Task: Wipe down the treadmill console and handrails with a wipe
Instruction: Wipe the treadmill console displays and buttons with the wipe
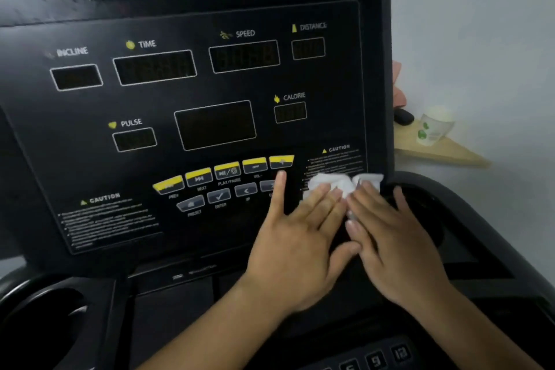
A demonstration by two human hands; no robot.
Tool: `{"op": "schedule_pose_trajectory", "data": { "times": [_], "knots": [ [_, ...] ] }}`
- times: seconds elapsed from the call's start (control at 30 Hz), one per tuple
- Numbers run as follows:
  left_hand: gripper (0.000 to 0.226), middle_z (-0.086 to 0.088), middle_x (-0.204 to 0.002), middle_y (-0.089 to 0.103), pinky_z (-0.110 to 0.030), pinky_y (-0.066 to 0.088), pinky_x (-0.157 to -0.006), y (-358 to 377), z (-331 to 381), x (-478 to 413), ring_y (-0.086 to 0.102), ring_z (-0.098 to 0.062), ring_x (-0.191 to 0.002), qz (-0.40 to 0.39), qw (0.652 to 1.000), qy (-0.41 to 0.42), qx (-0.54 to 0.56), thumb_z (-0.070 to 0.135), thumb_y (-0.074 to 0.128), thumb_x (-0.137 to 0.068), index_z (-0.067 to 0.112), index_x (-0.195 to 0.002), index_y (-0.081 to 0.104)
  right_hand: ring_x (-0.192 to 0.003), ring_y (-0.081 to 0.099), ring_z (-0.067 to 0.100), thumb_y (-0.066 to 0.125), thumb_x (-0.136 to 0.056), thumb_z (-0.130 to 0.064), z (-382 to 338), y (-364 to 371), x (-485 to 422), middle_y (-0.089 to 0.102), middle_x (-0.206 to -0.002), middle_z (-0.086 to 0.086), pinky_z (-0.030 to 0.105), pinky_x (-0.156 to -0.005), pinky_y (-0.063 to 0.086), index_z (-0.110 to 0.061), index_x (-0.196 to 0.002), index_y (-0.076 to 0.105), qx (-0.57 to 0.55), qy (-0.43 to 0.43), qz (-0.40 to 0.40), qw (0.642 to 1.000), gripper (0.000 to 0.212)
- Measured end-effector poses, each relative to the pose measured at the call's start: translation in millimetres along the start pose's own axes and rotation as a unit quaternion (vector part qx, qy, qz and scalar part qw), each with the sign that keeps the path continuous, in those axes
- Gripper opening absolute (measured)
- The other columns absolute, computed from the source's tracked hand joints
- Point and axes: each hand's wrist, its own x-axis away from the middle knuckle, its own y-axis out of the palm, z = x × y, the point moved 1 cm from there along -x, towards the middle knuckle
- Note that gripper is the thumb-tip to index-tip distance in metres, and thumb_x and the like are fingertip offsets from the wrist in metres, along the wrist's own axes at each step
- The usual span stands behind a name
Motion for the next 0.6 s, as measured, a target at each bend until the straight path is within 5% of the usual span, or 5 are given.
{"op": "schedule_pose_trajectory", "data": {
  "times": [0.6],
  "knots": [
    [0.06,0.006,-0.153,0.038,-0.065,0.006,-0.116,2.3,-59.3,104.5,0.022,-0.012,-0.146,0.015,0.995,-0.091,0.03,0.055,0.025,-0.101,0.02,-0.146,0.043,-0.145,0.024,0.014,0.023,-0.101,-0.048,-92.7,27.7,-3.5,0.041,-0.149,0.003,0.052,-0.114,0.018,-0.01,-0.141,0.046,0.039,-0.108,-0.036,0.993,0.06]
  ]
}}
